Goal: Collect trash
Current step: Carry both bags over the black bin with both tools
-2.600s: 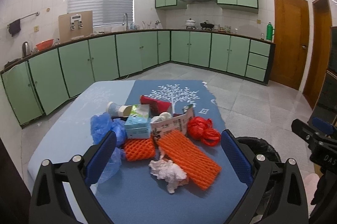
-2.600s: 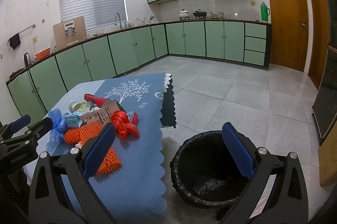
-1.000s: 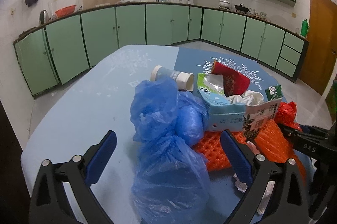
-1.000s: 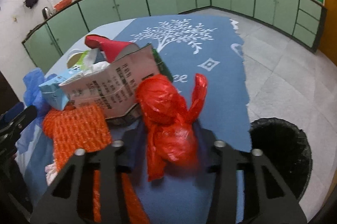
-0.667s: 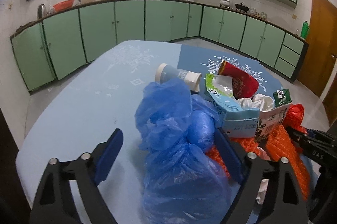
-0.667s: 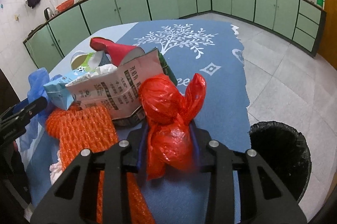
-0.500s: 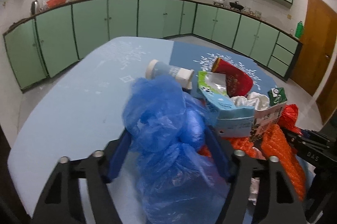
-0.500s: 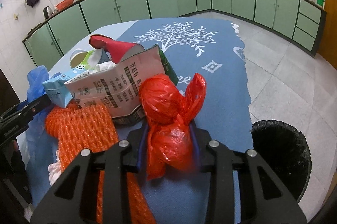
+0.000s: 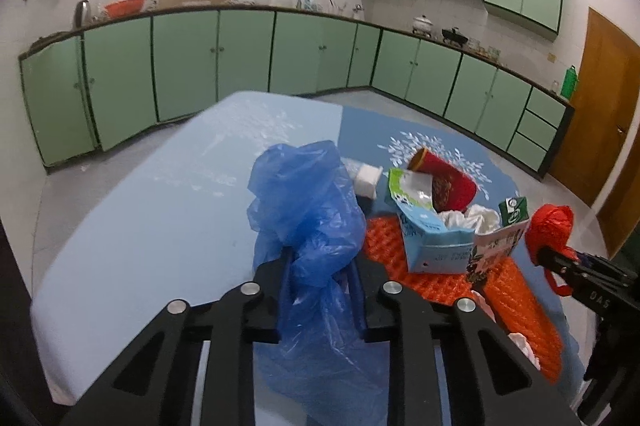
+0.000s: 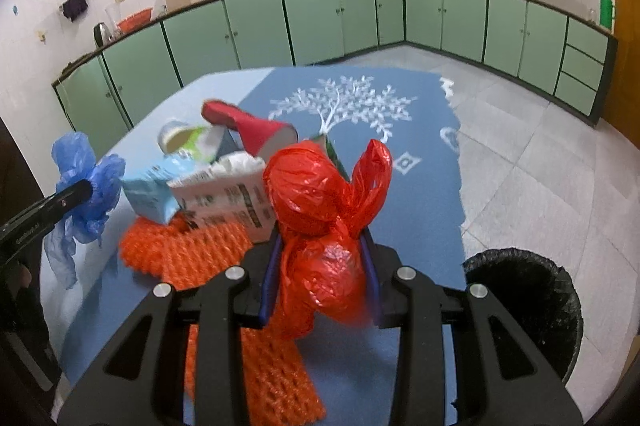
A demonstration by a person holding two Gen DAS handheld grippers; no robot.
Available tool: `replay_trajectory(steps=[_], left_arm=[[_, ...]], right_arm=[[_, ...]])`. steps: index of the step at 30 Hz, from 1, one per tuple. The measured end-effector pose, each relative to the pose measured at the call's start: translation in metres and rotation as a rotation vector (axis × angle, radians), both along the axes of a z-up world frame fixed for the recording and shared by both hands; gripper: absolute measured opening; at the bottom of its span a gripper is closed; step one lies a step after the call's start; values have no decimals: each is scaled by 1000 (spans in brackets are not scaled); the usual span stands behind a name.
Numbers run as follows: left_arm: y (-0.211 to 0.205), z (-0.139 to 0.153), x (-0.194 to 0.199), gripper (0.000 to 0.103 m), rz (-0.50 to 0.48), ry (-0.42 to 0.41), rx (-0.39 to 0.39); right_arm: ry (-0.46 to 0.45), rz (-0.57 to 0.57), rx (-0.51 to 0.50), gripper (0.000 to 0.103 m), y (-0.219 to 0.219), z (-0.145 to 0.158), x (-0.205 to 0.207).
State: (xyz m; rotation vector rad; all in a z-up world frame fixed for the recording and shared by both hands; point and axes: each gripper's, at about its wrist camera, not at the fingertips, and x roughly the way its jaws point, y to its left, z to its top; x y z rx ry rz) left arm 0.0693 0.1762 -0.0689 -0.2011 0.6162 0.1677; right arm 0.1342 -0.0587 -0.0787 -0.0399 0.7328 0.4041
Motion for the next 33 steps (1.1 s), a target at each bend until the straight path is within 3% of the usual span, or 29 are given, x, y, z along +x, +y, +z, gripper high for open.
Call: replay_trajectory(steps=[6, 17, 24, 33], left_arm=[[-16, 22, -17, 24, -37, -55, 21], [-100, 46, -6, 24, -254, -102, -2], [-174, 45, 18, 24, -424, -110, -25], [-251, 29, 50, 24, -543, -97, -48]], right_arm=[[-41, -15, 44, 34, -14, 22, -13], [-89, -140, 71, 34, -81, 43, -38], [-89, -267, 65, 34, -142, 41, -45], [-69, -395, 37, 34, -205, 19, -37]])
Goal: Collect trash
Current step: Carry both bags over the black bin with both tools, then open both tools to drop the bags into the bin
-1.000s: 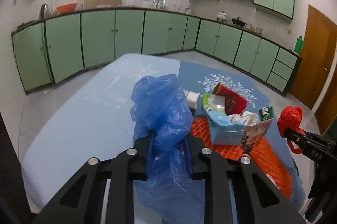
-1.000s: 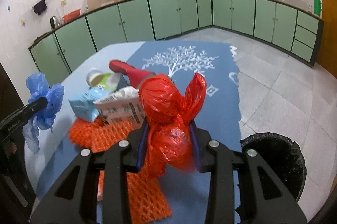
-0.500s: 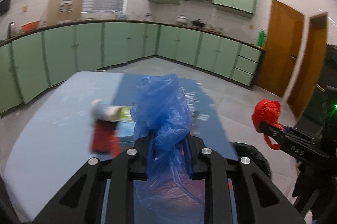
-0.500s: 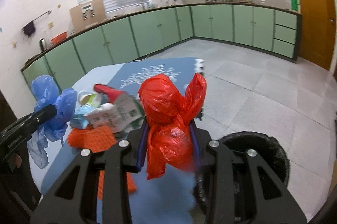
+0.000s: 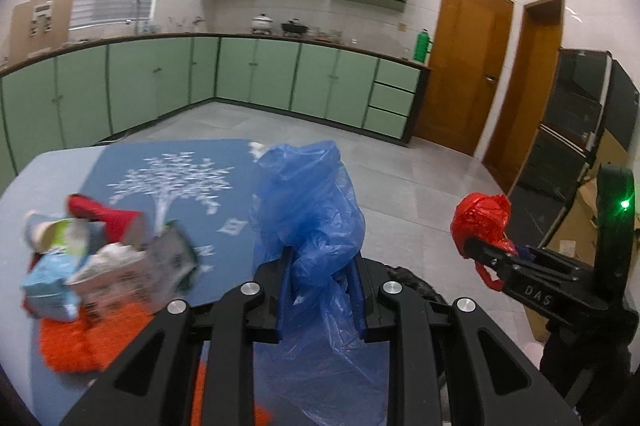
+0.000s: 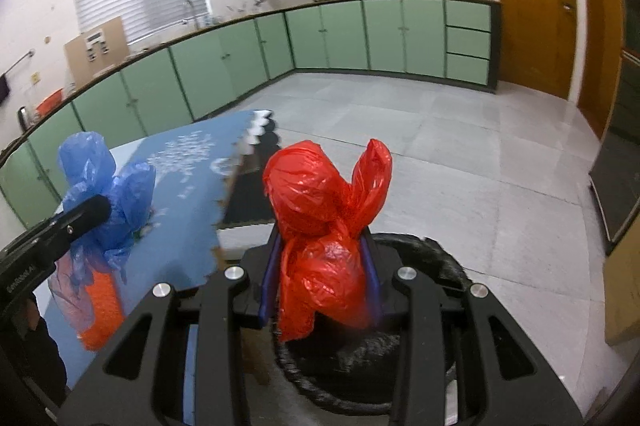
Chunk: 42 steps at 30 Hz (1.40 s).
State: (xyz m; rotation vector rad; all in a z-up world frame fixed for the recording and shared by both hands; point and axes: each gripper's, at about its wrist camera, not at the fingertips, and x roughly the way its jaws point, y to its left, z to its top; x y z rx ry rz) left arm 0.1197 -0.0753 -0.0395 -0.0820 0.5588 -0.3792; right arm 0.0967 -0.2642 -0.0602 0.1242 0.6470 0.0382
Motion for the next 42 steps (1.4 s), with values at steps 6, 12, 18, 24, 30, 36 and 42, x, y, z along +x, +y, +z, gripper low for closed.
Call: replay_trajectory(steps=[6, 12, 18, 24, 30, 36, 42], left_arm=[[-43, -11, 23, 24, -61, 26, -16], [-82, -30, 44, 24, -99, 71, -13], [-110, -47, 58, 24, -129, 107, 15], [-123, -59, 67, 25, -134, 125, 41], [-125, -59, 71, 52, -155, 143, 21], [-119, -51, 66, 66, -166, 132, -1], [-92, -27, 54, 66, -132, 91, 0]], right_arm=[[19, -54, -4, 34, -36, -16, 12], [47, -96, 3, 35, -65, -34, 22], [87, -119, 13, 37, -85, -55, 34], [119, -131, 26, 37, -97, -76, 41], [125, -144, 24, 58, -103, -84, 44], [106, -194, 23, 84, -107, -82, 39], [68, -187, 25, 89, -97, -64, 25]])
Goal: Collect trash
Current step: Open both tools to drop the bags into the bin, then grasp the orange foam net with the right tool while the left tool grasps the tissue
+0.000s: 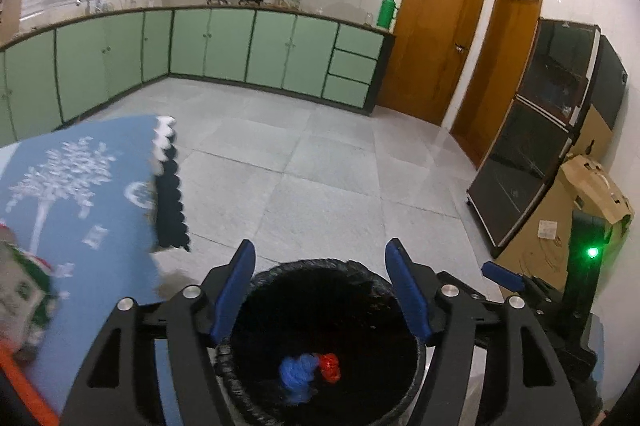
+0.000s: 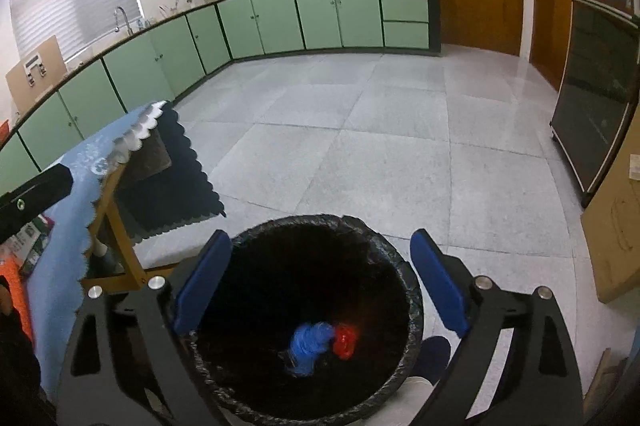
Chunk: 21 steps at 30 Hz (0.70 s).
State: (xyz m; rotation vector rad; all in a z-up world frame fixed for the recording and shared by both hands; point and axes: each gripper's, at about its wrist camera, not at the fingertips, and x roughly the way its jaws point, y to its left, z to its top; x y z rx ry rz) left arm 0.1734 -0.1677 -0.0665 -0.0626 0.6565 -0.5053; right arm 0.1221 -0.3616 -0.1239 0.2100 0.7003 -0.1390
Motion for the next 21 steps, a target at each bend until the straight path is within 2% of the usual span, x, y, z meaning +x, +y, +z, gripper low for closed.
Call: replay_trajectory(steps=[3, 8, 16, 21], left_arm=[[25, 14, -13, 67, 36, -24, 15], [84, 27, -43, 67, 150, -46, 48], [177, 27, -95, 67, 359, -65, 111], [216, 20, -117, 67, 445, -63, 130]], right_arm=[[-29, 29, 9, 89, 16, 12, -8], [-79, 127, 40, 89, 64, 31, -21], [-133, 335, 67, 89, 160, 41, -37], [-129, 450, 67, 89, 211, 42, -45]])
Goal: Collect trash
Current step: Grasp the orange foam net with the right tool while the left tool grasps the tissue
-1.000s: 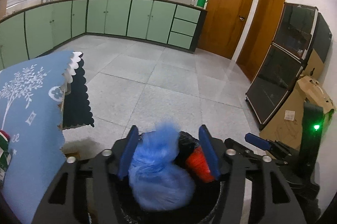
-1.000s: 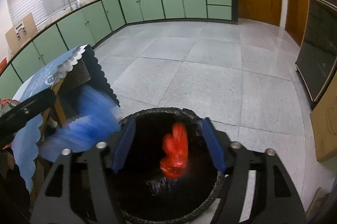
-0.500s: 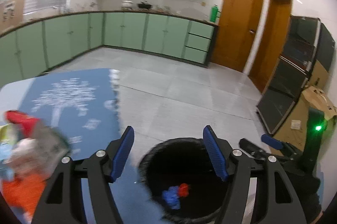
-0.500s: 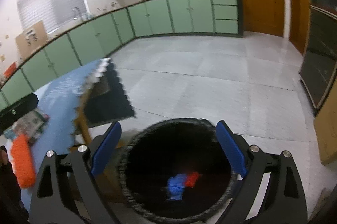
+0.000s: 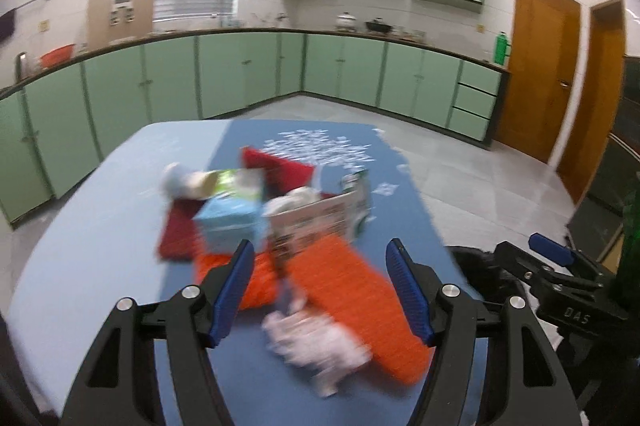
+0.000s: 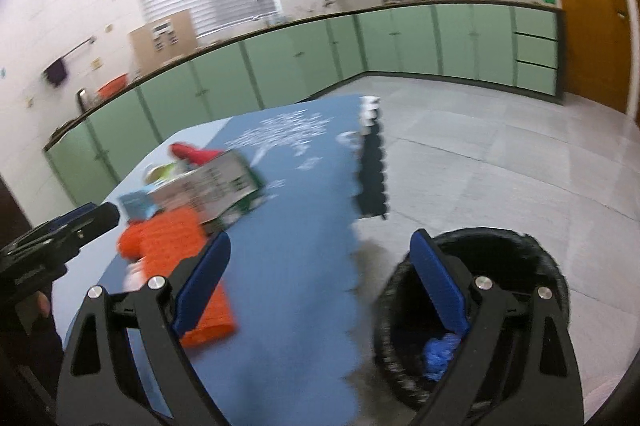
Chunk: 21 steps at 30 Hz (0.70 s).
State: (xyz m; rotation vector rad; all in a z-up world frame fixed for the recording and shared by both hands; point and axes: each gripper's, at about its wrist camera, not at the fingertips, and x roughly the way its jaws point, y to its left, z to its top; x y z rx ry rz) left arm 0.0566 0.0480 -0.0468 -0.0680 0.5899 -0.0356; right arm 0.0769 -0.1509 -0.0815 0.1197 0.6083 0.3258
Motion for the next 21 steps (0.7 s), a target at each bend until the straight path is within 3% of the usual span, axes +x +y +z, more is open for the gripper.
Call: replay_trajectory(steps=[8, 15, 18, 20, 21], left_arm=[[36, -21, -22, 67, 79, 28, -18], [44, -31, -28, 67, 90, 31, -40], [46, -32, -28, 67, 93, 32, -50], [47, -33, -29, 67, 93, 32, -50], [47, -33, -29, 67, 93, 32, -50]], right_arm=[[24, 115, -33, 86, 52, -10, -9], [41, 140, -91, 85, 78, -23, -7], [67, 150, -105, 80, 82, -31, -5], [94, 164, -102, 73, 83, -36, -3], [110, 178, -94, 64, 83, -39, -2]])
